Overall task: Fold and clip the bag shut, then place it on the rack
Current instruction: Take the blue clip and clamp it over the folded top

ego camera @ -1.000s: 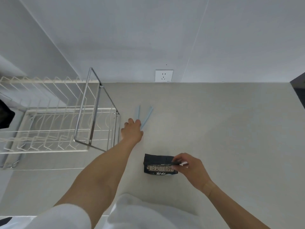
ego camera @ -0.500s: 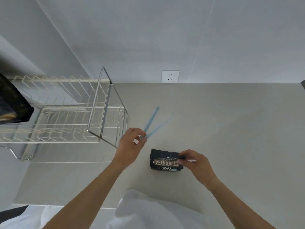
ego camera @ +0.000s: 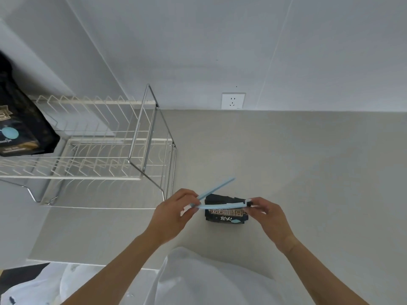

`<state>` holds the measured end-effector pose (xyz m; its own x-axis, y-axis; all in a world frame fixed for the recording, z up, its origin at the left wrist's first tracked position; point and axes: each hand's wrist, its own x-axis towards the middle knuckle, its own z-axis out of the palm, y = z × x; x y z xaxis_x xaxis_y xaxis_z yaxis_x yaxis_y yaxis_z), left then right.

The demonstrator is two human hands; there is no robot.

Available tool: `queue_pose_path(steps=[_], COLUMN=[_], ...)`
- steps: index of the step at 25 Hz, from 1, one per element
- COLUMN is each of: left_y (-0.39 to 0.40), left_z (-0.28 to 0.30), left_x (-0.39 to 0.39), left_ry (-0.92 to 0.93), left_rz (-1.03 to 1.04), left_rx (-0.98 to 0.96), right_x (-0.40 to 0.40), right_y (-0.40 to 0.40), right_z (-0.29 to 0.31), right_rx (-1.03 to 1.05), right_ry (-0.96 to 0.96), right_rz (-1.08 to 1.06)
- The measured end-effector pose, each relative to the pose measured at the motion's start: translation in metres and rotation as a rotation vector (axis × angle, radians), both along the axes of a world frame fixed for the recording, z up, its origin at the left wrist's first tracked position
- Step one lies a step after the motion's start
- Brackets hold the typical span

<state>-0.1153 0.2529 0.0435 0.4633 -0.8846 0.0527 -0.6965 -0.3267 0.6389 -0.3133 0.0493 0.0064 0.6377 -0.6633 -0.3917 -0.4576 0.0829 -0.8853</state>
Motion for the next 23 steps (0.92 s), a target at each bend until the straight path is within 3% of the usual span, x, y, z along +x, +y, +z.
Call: queue_pose_path(steps=[6, 15, 23], left_y=[-0.018, -0.023, -0.016], left_z=[-0.002, -0.005, -0.015], left_x=[-0.004, -0.011, -0.012], left_ry=[0.161, 0.361, 0.527], left_rz=[0.088, 0.167, 0.252], left_rx=[0.026, -0.003, -0.062], right_x=[0.0, -0.004, -0.003], right_y=[0.003, 0.006, 0.004], right_z=[-0.001, -0.008, -0.011], right_rx=[-0.001, 0.31, 0.341], right_ry=[-0.003, -0.064, -0.07], right_rz=[-0.015, -0.137, -0.11])
